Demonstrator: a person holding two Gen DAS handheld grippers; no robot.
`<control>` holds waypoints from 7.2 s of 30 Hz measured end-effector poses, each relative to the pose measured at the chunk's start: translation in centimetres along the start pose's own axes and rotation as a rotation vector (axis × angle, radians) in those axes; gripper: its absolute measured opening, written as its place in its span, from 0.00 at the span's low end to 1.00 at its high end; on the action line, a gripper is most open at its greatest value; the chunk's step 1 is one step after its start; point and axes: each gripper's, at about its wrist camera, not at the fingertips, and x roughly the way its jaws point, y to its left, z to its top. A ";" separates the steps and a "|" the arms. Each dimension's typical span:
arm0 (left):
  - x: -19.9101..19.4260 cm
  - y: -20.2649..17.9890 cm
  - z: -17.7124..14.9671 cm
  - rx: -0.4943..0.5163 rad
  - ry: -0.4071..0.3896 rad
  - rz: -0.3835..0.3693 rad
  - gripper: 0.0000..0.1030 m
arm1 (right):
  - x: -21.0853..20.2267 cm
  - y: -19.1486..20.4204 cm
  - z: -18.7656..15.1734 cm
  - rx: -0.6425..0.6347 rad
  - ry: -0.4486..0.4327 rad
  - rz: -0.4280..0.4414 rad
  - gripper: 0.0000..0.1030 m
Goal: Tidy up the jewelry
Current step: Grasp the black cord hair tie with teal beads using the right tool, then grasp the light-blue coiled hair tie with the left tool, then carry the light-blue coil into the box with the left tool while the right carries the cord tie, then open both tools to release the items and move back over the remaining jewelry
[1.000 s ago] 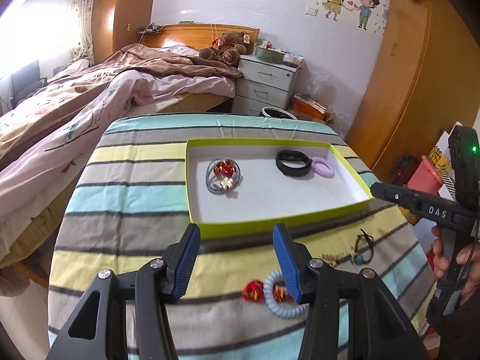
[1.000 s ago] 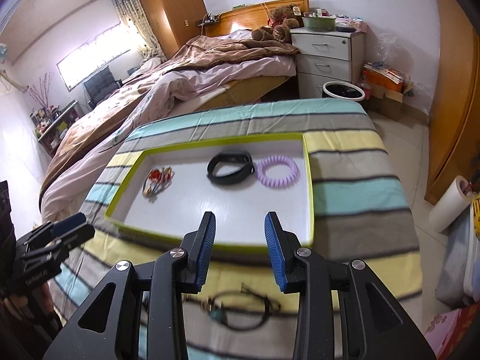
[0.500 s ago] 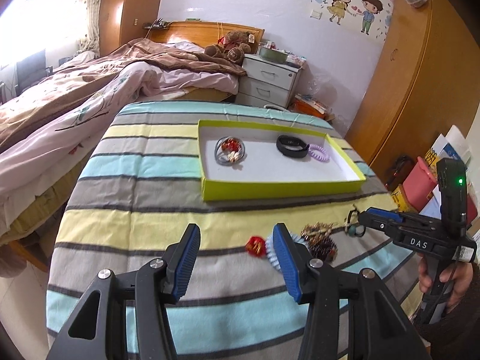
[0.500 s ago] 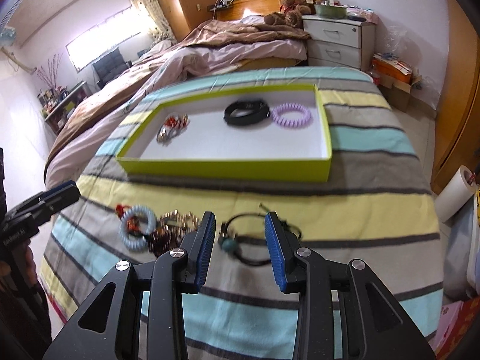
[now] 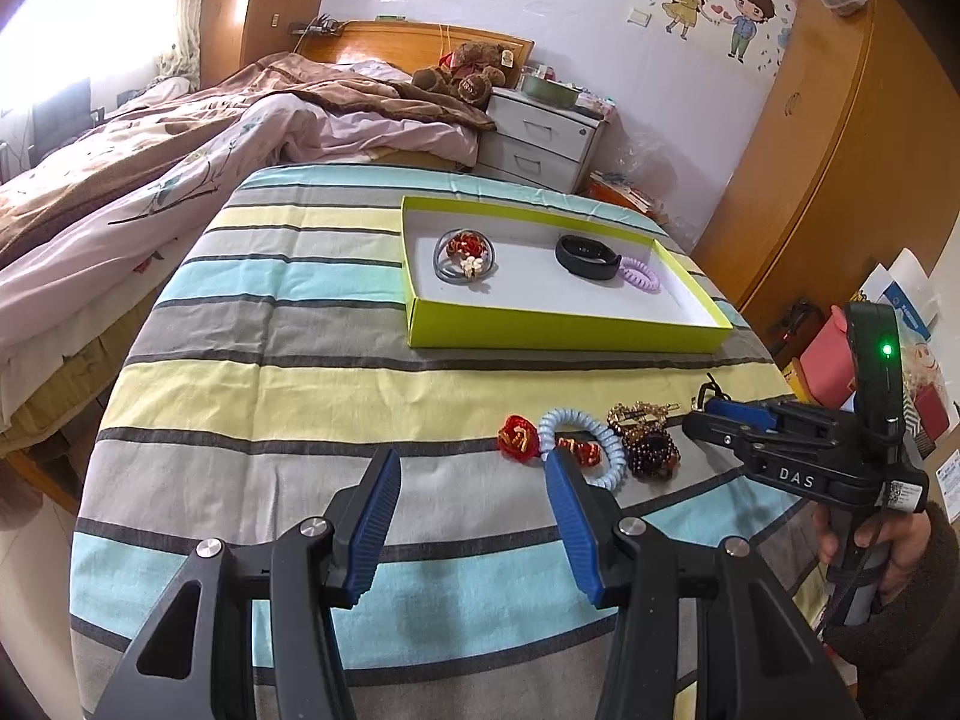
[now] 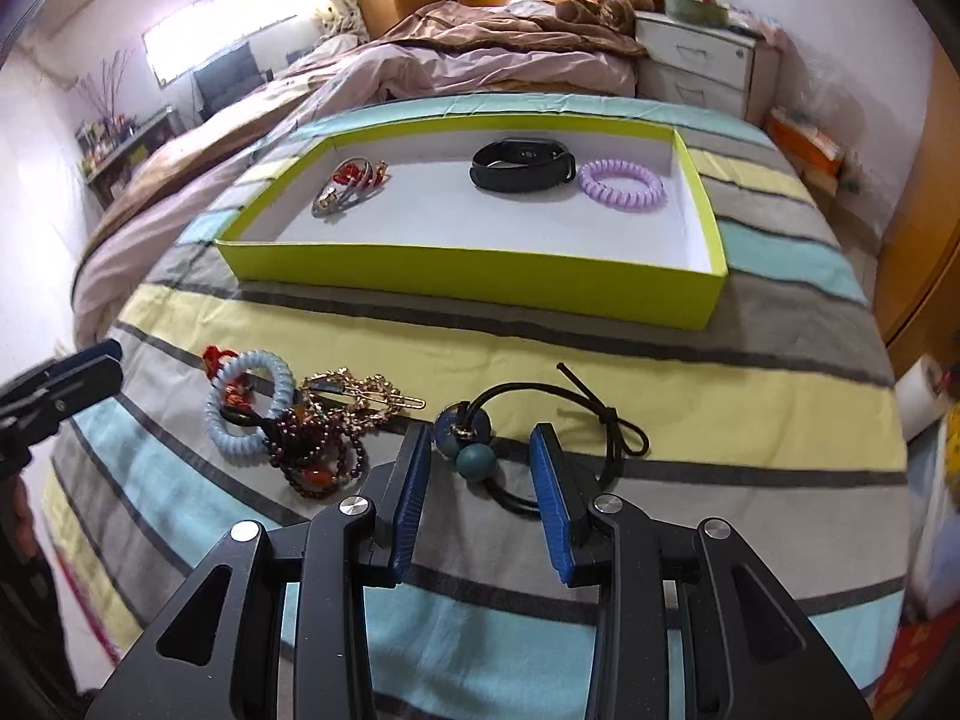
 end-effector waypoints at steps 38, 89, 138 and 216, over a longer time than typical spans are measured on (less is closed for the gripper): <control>5.0 -4.4 -0.1 0.010 0.127 0.012 0.49 | -3.3 -2.3 -2.0 0.087 -0.118 -0.005 0.19; 1.7 -5.0 1.8 0.066 0.021 0.057 0.09 | -5.7 -2.2 -2.0 0.100 -0.178 -0.036 0.19; 15.6 -3.8 14.5 0.056 0.098 -0.011 0.09 | 3.2 -4.5 9.2 0.008 -0.062 -0.016 0.19; 0.1 -0.8 4.1 -0.048 -0.035 -0.035 0.46 | -3.2 3.4 0.2 0.000 -0.148 0.152 0.52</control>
